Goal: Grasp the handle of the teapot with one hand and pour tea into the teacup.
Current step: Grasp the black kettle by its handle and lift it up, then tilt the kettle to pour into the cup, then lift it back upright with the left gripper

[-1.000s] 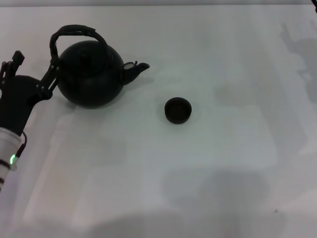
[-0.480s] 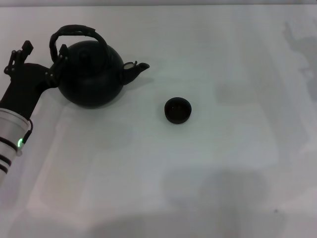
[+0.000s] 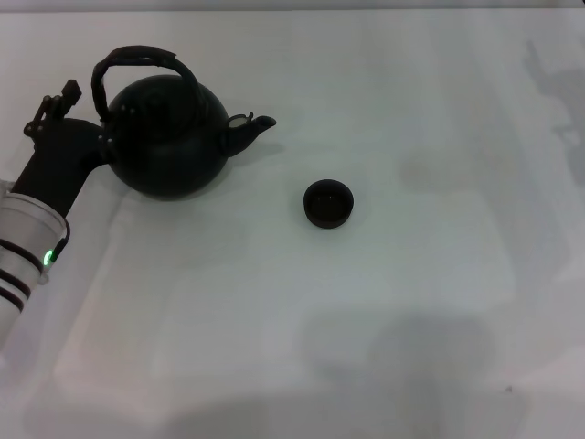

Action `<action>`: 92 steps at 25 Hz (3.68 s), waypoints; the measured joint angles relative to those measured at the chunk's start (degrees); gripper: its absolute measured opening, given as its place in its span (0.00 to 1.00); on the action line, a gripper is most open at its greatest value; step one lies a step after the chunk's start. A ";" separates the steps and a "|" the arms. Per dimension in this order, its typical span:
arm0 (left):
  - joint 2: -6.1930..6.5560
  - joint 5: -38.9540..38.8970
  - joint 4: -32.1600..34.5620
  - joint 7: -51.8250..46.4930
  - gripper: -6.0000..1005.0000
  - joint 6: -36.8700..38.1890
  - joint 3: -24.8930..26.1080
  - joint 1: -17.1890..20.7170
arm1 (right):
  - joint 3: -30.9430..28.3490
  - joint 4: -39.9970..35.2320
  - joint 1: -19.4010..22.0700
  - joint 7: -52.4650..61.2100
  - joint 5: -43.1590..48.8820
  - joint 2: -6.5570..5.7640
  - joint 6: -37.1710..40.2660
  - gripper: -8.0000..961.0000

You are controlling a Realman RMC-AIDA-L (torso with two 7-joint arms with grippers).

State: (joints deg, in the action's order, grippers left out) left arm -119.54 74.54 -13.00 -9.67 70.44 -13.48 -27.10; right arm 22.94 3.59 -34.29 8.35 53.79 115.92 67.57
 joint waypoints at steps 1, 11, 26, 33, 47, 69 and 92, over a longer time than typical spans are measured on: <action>-0.01 -0.01 -0.01 0.00 0.78 -0.03 0.04 -0.01 | 0.00 0.00 0.02 0.00 0.00 0.00 0.00 0.88; 0.04 0.11 -0.01 0.01 0.58 0.30 0.12 -0.06 | 0.00 0.01 0.24 0.00 0.00 0.01 0.01 0.88; 0.30 2.59 1.81 0.52 0.12 6.99 -0.38 -0.71 | 0.00 0.27 0.14 0.48 0.00 0.19 0.41 0.88; 0.29 9.60 6.47 4.36 0.12 10.85 -0.42 -2.93 | 0.00 0.29 -0.18 1.60 0.00 0.19 0.44 0.88; 0.37 12.15 6.87 16.98 0.12 9.93 -0.58 -5.50 | -1.61 0.98 -0.35 3.57 0.00 0.36 0.54 0.88; 0.51 15.48 8.24 16.76 0.12 3.85 -1.47 -8.74 | -3.65 2.17 -0.04 3.69 -0.02 0.36 0.65 0.88; 0.18 19.58 7.95 23.14 0.11 2.37 -1.99 -11.14 | -3.87 1.20 -0.08 3.69 -0.70 0.09 0.53 0.88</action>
State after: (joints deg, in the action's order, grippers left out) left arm -119.36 94.12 -5.05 13.47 72.81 -15.47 -38.24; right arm 19.07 4.78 -34.37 12.04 53.09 116.01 68.10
